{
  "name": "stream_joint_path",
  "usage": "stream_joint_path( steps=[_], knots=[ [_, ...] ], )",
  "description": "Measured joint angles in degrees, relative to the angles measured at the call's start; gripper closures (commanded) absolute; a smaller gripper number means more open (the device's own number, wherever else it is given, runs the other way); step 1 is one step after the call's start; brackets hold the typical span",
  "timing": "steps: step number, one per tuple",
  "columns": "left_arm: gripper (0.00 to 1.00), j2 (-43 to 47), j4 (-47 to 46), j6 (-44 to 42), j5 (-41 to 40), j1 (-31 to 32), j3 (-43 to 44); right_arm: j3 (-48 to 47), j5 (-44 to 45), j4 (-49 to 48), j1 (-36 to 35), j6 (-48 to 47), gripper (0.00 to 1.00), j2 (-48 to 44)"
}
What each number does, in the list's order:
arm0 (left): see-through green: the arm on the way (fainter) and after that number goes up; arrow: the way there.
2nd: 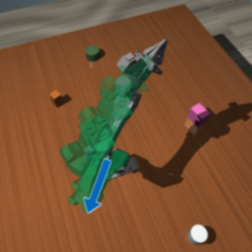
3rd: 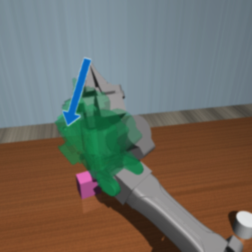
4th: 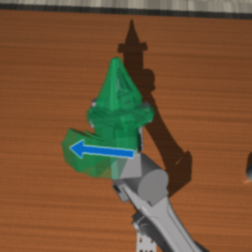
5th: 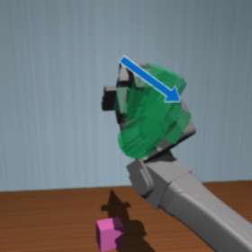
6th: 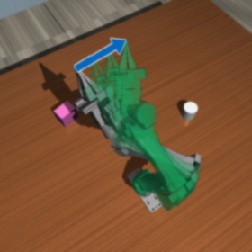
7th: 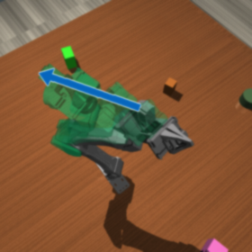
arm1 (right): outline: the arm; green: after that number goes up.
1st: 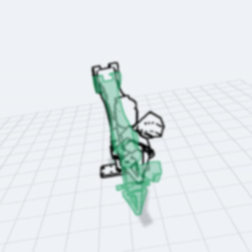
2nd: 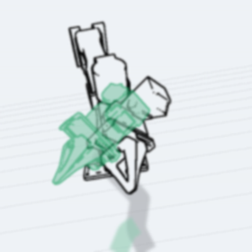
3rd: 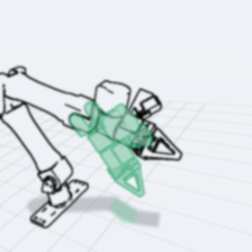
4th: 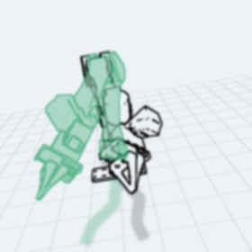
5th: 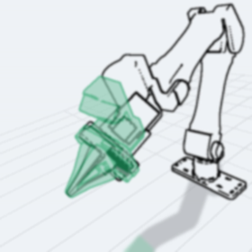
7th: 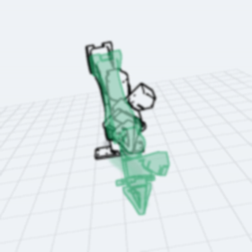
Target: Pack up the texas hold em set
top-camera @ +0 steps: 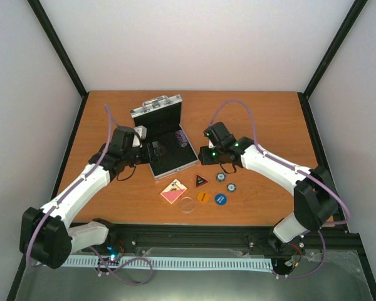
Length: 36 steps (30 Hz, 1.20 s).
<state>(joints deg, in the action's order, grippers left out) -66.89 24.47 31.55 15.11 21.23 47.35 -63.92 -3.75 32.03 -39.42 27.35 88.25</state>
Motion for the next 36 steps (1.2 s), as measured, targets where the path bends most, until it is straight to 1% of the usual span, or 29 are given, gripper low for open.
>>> stream_joint_path(
  steps=[3,6,13,19,24,30,36],
  knots=[
    [0.01,0.9,-1.1,0.8,-0.6,0.0,-1.1,-0.9,-0.4,-1.5,0.0,1.3,0.97,0.4],
    [0.01,-0.2,-1.9,0.9,0.1,0.1,-1.1,-1.4,-2.0,-3.0,0.0,0.9,0.97,0.9],
    [0.0,-2.8,0.3,-1.3,3.9,0.1,0.7,0.3,-6.5,-4.1,0.0,-5.4,0.97,0.1],
    [0.0,-3.8,2.4,-3.9,9.2,0.1,5.2,4.9,-9.0,-5.3,-0.2,-12.7,0.97,-4.2],
    [0.0,-6.6,2.8,-5.1,14.8,0.1,5.9,8.0,-9.9,-6.9,-0.5,-17.7,0.97,-8.3],
    [0.0,-10.6,2.8,-5.6,21.0,0.1,5.8,8.5,-12.0,-8.7,-1.0,-20.9,0.97,-8.8],
    [0.01,-11.7,0.7,-5.4,26.8,0.1,5.7,8.5,-12.6,-8.6,-3.6,-22.4,0.97,-8.7]
  ],
)
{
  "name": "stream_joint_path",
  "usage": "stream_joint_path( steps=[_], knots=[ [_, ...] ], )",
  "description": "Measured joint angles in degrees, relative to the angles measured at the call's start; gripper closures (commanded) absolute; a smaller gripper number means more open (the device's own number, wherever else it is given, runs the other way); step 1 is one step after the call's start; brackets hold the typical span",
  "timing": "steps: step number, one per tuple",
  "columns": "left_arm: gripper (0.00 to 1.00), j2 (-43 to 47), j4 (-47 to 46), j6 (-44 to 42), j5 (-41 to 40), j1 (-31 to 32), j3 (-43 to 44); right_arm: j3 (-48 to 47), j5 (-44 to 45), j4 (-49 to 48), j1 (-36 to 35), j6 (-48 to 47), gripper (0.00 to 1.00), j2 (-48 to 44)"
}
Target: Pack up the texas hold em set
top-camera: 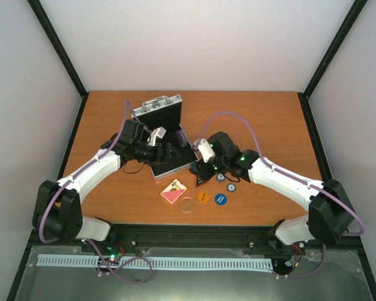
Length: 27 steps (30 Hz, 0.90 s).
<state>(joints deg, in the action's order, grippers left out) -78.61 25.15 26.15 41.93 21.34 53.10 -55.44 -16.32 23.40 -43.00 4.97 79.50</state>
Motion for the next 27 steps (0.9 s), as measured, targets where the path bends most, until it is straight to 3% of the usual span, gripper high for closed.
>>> stream_joint_path(
  steps=[11,27],
  knots=[
    [0.06,-3.4,-1.5,0.7,6.4,0.4,0.0,0.0,0.9,1.3,-3.8,-1.3,0.97,0.0],
    [0.1,-9.3,-5.2,4.7,11.1,7.7,0.6,-2.3,1.3,3.0,-4.9,-3.0,0.97,0.0]
  ],
)
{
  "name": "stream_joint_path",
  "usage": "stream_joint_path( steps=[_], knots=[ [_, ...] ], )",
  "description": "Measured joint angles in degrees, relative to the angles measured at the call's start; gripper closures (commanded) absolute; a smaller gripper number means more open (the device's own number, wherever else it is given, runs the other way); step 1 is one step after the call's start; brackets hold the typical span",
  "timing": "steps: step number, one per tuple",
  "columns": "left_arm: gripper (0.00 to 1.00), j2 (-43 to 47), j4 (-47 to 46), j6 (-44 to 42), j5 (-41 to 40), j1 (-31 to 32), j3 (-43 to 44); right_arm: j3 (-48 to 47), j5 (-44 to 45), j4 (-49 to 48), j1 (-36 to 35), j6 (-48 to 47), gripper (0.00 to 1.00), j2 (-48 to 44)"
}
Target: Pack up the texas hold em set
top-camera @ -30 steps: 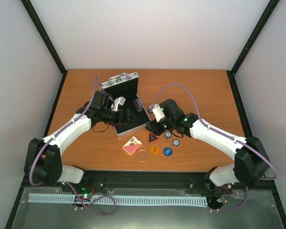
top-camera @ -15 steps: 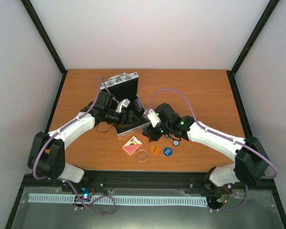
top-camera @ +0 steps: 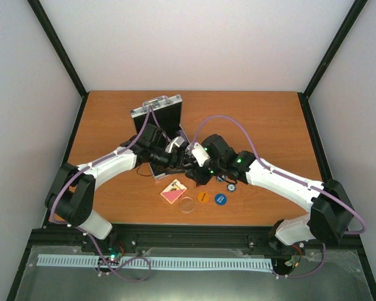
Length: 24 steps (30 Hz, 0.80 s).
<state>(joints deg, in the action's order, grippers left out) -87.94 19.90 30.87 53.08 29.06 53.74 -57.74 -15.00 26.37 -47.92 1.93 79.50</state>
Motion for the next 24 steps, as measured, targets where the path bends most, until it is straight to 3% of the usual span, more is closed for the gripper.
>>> stream_joint_path(
  steps=[5,14,24],
  knots=[
    [0.14,-0.3,-0.8,0.9,0.7,0.3,1.1,0.0,0.0,0.2,-0.1,-0.4,0.97,0.0],
    [0.33,-1.3,-2.0,1.6,2.9,0.3,2.2,0.0,0.5,0.9,-0.1,-0.7,0.97,0.0],
    [0.37,-1.5,-2.4,1.7,4.0,0.5,2.2,0.0,0.4,1.0,-0.1,-0.7,0.97,0.0]
  ],
)
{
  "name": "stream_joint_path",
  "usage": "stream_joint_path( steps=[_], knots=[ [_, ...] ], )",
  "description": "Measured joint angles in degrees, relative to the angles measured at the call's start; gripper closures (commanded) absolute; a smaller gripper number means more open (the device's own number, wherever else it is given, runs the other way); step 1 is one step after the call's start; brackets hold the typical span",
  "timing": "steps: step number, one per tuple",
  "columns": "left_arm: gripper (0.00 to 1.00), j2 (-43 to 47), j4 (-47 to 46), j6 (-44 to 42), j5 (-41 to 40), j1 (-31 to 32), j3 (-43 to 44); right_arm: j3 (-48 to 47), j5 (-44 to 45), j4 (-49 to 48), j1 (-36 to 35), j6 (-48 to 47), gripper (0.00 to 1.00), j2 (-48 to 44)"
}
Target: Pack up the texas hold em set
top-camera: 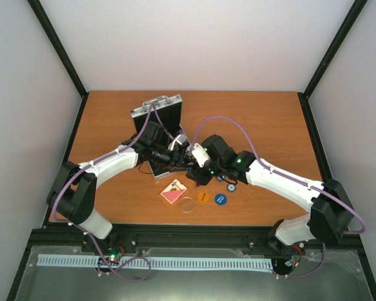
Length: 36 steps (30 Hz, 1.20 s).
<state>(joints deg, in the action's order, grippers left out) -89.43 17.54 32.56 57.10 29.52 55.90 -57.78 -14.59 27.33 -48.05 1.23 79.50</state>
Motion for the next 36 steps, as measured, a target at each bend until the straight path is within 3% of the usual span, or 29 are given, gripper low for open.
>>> stream_joint_path(
  steps=[9,17,22,30,36],
  knots=[
    [0.44,-1.0,0.0,-0.4,0.5,1.9,0.0,-0.1,0.0,0.5,-0.2,-0.2,0.97,0.0],
    [0.58,-2.0,-0.7,-0.4,1.1,2.8,0.1,-0.1,-0.1,1.5,-0.4,-0.4,0.97,0.0],
    [0.69,-2.0,-0.8,-0.9,0.9,2.9,0.2,-0.2,0.2,1.6,-0.4,-0.3,0.97,0.0],
    [0.99,-2.1,-0.4,-1.1,-0.3,3.2,0.2,-0.3,1.0,2.1,-0.4,-0.3,0.97,0.0],
    [0.99,-2.3,-0.8,-1.0,-0.3,3.3,0.2,-0.3,1.3,2.3,-0.4,-0.3,0.97,0.0]
  ],
)
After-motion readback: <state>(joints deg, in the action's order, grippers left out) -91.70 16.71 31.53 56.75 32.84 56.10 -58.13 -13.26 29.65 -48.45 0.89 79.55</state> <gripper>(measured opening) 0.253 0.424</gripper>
